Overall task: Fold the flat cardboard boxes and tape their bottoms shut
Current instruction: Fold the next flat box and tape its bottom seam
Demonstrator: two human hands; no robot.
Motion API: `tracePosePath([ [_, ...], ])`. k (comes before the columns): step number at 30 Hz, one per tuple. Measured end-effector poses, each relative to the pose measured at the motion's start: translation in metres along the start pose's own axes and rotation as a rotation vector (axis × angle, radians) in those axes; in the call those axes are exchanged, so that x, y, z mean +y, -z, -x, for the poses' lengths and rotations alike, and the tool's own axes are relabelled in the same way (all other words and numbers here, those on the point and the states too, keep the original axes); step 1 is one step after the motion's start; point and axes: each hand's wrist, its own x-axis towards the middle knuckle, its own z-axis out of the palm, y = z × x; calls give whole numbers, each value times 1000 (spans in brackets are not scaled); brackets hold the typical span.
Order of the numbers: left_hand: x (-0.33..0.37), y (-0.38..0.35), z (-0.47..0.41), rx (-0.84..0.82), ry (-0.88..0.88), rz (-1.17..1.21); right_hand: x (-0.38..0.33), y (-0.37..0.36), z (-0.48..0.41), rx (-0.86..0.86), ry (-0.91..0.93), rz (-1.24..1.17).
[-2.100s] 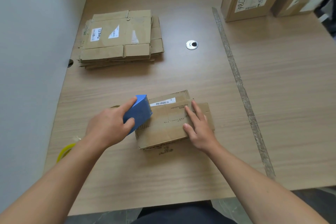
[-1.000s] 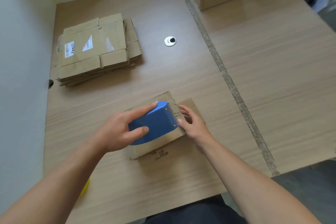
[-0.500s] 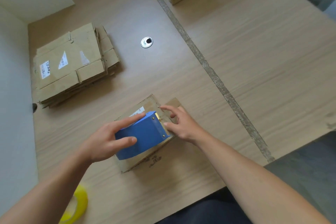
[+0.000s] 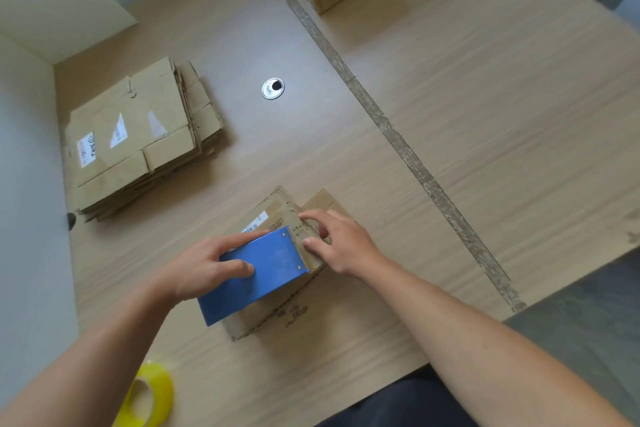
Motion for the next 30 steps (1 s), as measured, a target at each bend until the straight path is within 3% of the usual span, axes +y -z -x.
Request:
tracePosePath([
  [8, 9, 0, -3, -12, 39, -4, -8, 4, -1, 52, 65, 275],
  [13, 12, 0, -6, -8, 59, -11, -9, 6, 3, 107, 113, 312],
  [21, 17, 0, -14, 3, 103, -18, -1, 6, 4, 204, 98, 90],
  [25, 21, 1, -16, -14, 108, -33, 4, 14, -3, 51, -76, -101],
  [30, 25, 4, -19, -37, 115, -72, 4, 17, -7, -23, -84, -201],
])
